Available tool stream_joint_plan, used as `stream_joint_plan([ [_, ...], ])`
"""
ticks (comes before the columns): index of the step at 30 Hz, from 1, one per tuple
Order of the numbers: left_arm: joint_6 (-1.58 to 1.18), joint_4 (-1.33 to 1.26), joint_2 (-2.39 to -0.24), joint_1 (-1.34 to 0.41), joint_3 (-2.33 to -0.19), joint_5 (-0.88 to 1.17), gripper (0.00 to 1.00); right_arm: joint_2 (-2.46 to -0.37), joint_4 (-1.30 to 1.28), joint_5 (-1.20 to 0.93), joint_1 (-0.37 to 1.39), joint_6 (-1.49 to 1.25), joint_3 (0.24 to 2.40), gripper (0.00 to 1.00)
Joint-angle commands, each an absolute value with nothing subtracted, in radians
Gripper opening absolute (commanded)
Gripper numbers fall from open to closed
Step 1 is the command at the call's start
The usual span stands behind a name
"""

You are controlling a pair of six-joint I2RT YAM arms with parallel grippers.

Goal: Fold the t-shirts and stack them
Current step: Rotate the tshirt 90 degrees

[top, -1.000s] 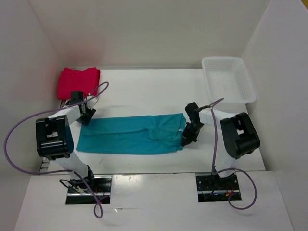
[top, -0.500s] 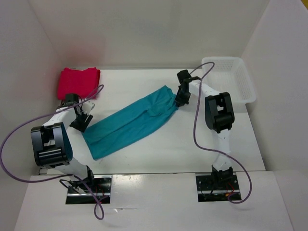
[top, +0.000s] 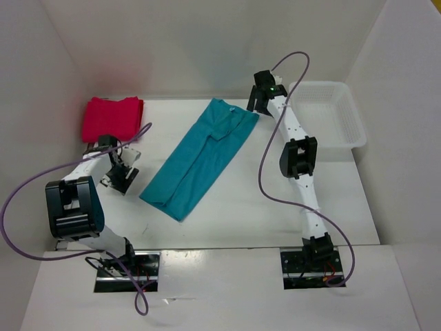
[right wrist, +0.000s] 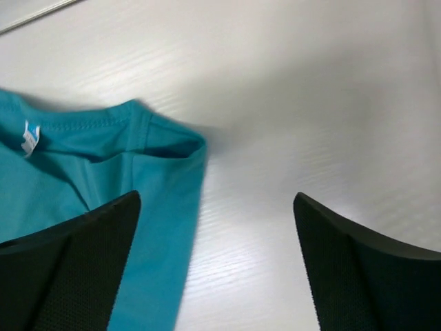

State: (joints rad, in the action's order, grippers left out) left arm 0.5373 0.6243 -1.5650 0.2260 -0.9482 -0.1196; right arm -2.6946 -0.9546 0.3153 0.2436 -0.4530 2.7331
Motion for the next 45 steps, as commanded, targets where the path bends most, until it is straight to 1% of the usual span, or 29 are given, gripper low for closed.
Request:
stream_joint_plan([
  [1,0.483,0.65,-1.549,0.195,-1.012,-0.054,0.81,-2.58,-1.032,0.411,0.247,-0.42,2.693,1.0],
  [4,0.46,0.65,-1.56,0.152,-1.025,-0.025,0.82,-2.427,-1.057,0.446,0.311,-0.42,2.608,1.0],
  [7,0.44,0.65,-1.548,0.124,-1.034,0.002,0.82,-2.326,-1.087,0.488,0.408,-0.439,2.501,1.0],
  [8,0.44,0.641,-1.548,0.108,-1.025,0.015,0.83,-2.251,-1.088,0.508,0.435,-0.439,2.462,1.0],
  [9,0.44,0.641,-1.533,0.095,-1.025,0.015,0.83,-2.206,-1.088,0.54,0.501,-0.439,2.345,1.0],
  [10,0.428,0.614,-1.514,0.095,-1.01,0.035,0.83,-2.156,-1.028,0.54,0.537,-0.451,2.262,1.0],
  [11,0.417,0.614,-1.503,0.095,-1.009,0.044,0.85,-2.041,-0.991,0.525,0.605,-0.463,2.074,1.0],
  [13,0.385,0.578,-1.476,0.095,-0.982,0.069,0.85,-1.929,-0.863,0.442,0.656,-0.538,1.886,1.0],
  [14,0.373,0.578,-1.476,0.095,-0.982,0.081,0.85,-1.83,-0.821,0.345,0.696,-0.57,1.715,1.0],
  [17,0.316,0.552,-1.448,0.12,-0.973,0.167,0.86,-1.732,-0.682,0.204,0.761,-0.676,1.504,1.0],
  [19,0.302,0.543,-1.437,0.129,-0.973,0.204,0.86,-1.744,-0.654,0.169,0.854,-0.718,1.485,0.99],
  [20,0.302,0.543,-1.437,0.129,-0.973,0.219,0.86,-1.761,-0.635,0.149,0.886,-0.727,1.485,0.96],
  [21,0.302,0.534,-1.437,0.129,-0.973,0.219,0.86,-1.808,-0.626,0.128,0.912,-0.736,1.494,0.92],
  [22,0.302,0.523,-1.437,0.129,-0.973,0.239,0.86,-1.836,-0.626,0.073,0.946,-0.75,1.503,0.82],
  [24,0.302,0.523,-1.437,0.129,-0.973,0.25,0.86,-1.896,-0.603,0.019,0.968,-0.796,1.516,0.71],
  [27,0.302,0.514,-1.437,0.12,-0.963,0.25,0.87,-1.948,-0.572,-0.024,1.012,-0.828,1.516,0.63],
  [30,0.302,0.505,-1.451,0.097,-0.963,0.241,0.87,-2.014,-0.604,-0.049,1.051,-0.838,1.561,0.63],
  [31,0.302,0.505,-1.463,0.097,-0.963,0.241,0.87,-2.067,-0.624,-0.049,1.06,-0.838,1.607,0.63],
  [34,0.291,0.505,-1.473,0.097,-0.963,0.232,0.87,-2.118,-0.657,-0.049,1.075,-0.85,1.644,0.67],
  [35,0.291,0.505,-1.473,0.097,-0.963,0.232,0.87,-2.131,-0.657,-0.064,1.084,-0.867,1.644,0.71],
  [37,0.291,0.505,-1.473,0.097,-0.963,0.232,0.87,-2.14,-0.643,-0.084,1.085,-0.876,1.623,0.72],
  [43,0.291,0.505,-1.482,0.097,-0.963,0.241,0.87,-2.183,-0.653,-0.094,1.085,-0.885,1.632,0.72],
  [45,0.291,0.505,-1.482,0.097,-0.963,0.241,0.87,-2.192,-0.653,-0.094,1.085,-0.885,1.623,0.66],
])
